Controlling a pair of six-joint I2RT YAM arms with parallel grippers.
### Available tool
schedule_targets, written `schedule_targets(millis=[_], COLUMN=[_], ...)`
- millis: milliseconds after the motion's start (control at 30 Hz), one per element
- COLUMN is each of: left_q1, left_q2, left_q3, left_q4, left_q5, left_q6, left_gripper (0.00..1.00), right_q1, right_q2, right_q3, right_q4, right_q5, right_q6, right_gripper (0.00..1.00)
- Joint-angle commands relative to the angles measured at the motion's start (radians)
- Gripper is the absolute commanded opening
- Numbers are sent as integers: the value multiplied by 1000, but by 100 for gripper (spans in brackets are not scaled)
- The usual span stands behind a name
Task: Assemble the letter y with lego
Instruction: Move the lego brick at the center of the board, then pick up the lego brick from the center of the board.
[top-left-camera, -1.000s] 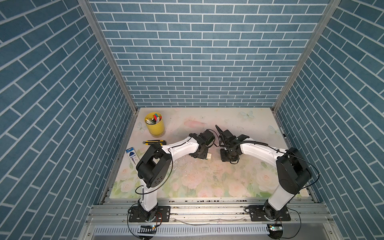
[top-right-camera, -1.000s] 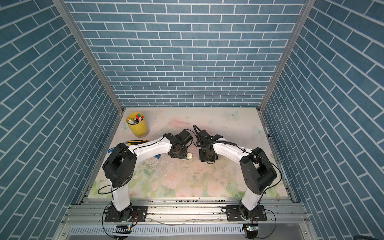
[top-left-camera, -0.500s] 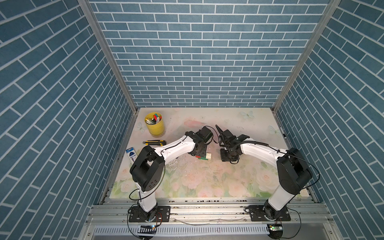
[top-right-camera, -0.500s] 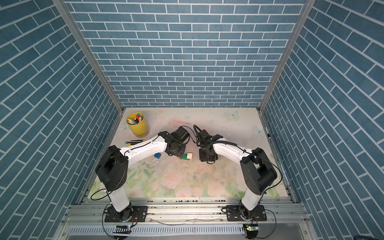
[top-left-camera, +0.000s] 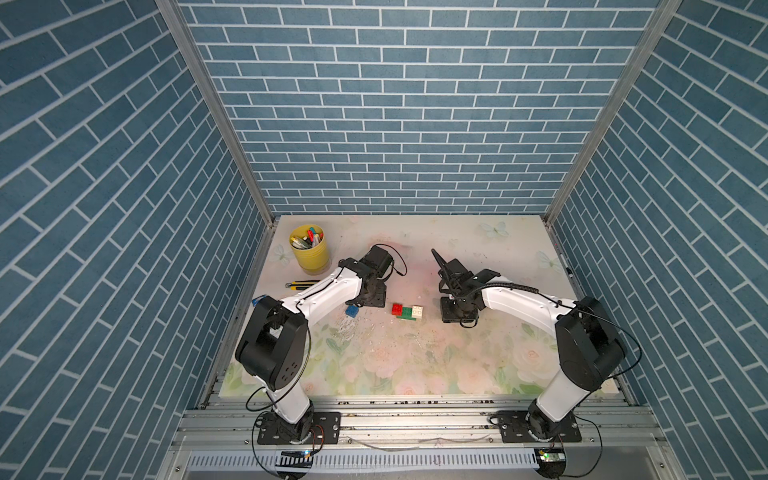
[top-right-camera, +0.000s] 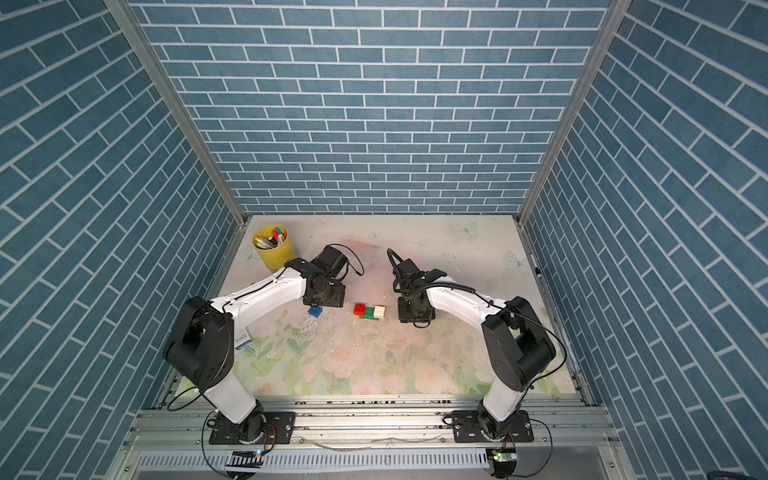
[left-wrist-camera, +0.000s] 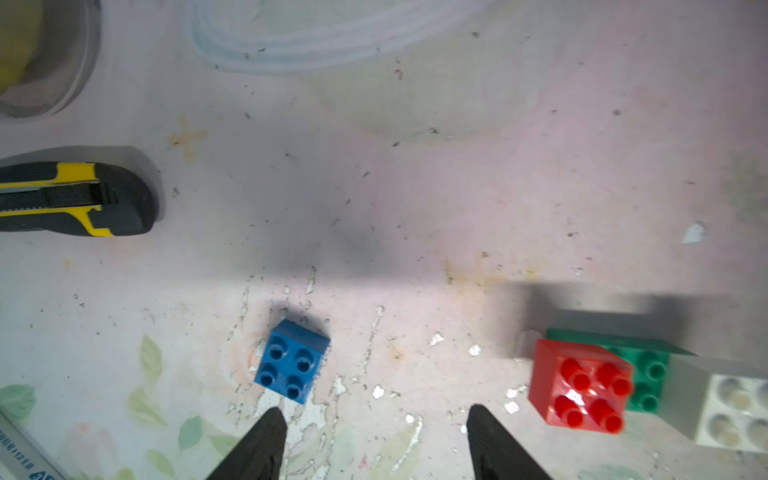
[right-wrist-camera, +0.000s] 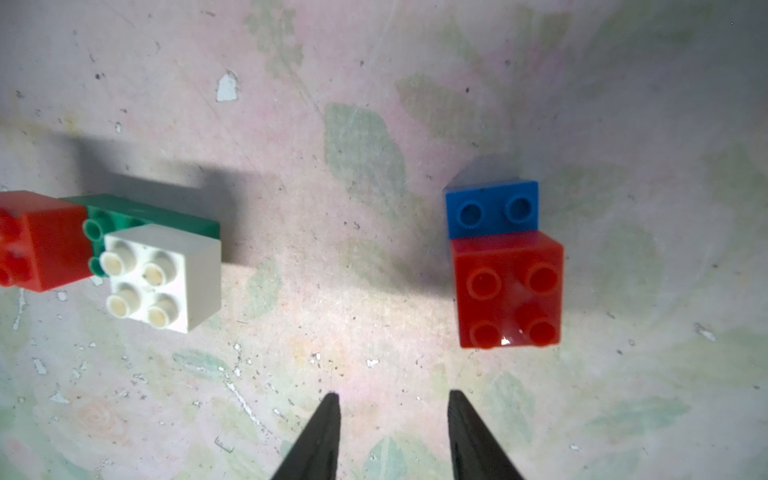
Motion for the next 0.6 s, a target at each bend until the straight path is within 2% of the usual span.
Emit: schedule_targets(millis=[0, 333, 567], left_q1=[50, 126, 130], left_q2=[11, 102, 125], left_q3=[-24, -36, -70], left_q4=[19, 65, 91], left_q5=[-7, 36, 55], left_q6=[19, 21, 15], left_gripper=[74, 74, 70], right_q1=[-2, -2, -1], right_q2=[-33, -23, -30], right_q3=[-12, 0, 0], right_q4=[3, 0, -3], right_q5=[-7, -15, -11], right_q6=[3, -13, -17], right_gripper=[45, 45, 46])
